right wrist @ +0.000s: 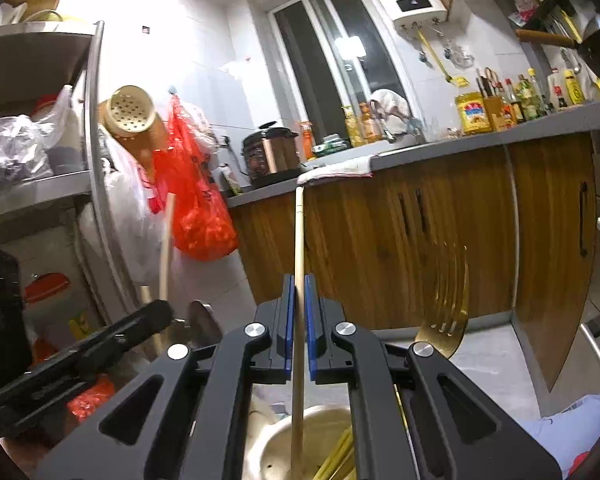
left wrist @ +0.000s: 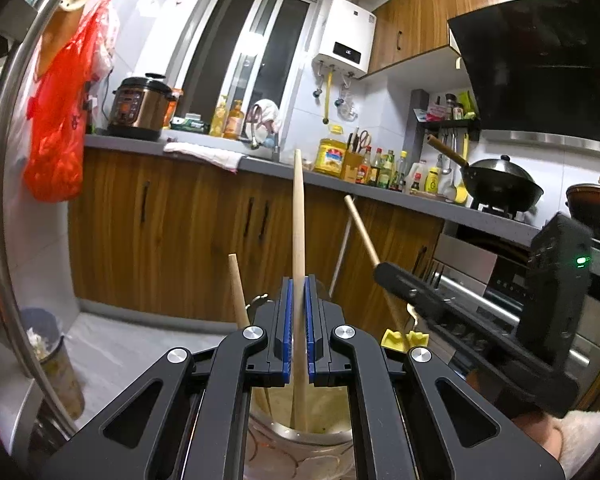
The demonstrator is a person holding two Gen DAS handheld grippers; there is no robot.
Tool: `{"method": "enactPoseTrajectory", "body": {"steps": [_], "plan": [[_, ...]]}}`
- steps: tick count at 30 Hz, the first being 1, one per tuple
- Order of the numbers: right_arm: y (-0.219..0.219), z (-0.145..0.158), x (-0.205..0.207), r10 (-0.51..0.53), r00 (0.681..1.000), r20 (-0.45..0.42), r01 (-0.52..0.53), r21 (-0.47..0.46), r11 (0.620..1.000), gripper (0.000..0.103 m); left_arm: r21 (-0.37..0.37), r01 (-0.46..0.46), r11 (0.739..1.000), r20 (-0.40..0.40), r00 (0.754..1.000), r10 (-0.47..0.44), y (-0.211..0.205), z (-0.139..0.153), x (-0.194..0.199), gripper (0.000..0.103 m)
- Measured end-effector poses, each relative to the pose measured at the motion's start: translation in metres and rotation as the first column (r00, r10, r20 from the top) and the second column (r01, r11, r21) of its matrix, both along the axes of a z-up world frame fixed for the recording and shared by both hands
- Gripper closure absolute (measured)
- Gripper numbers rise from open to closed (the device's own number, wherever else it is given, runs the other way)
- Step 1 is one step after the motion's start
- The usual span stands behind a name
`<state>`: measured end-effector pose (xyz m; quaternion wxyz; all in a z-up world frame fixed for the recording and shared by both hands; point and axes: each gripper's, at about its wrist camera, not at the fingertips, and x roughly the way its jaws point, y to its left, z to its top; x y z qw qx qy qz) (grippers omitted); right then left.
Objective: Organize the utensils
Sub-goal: 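Drop the chopstick into the small cup while the left tool drops its chopstick into the large cup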
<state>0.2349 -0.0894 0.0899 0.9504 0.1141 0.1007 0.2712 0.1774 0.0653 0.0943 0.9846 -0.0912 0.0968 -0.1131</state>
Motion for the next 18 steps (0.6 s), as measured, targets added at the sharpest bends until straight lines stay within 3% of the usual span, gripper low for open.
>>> {"method": "enactPoseTrajectory", "body": {"steps": [10, 18], "plan": [[0.002, -0.016, 0.000, 0.002, 0.999, -0.038, -0.005, -0.076, 0.997, 0.098, 0.015, 0.010, 1.000, -0.024, 1.000, -0.010, 0.001, -0.004, 0.002, 0.097], [-0.015, -0.018, -0.024, 0.043, 0.993, -0.105, -0.056, -0.123, 0.991, 0.098, 0.050, 0.039, 0.998, -0.123, 0.992, -0.033, -0.001, -0.008, 0.003, 0.097]]}}
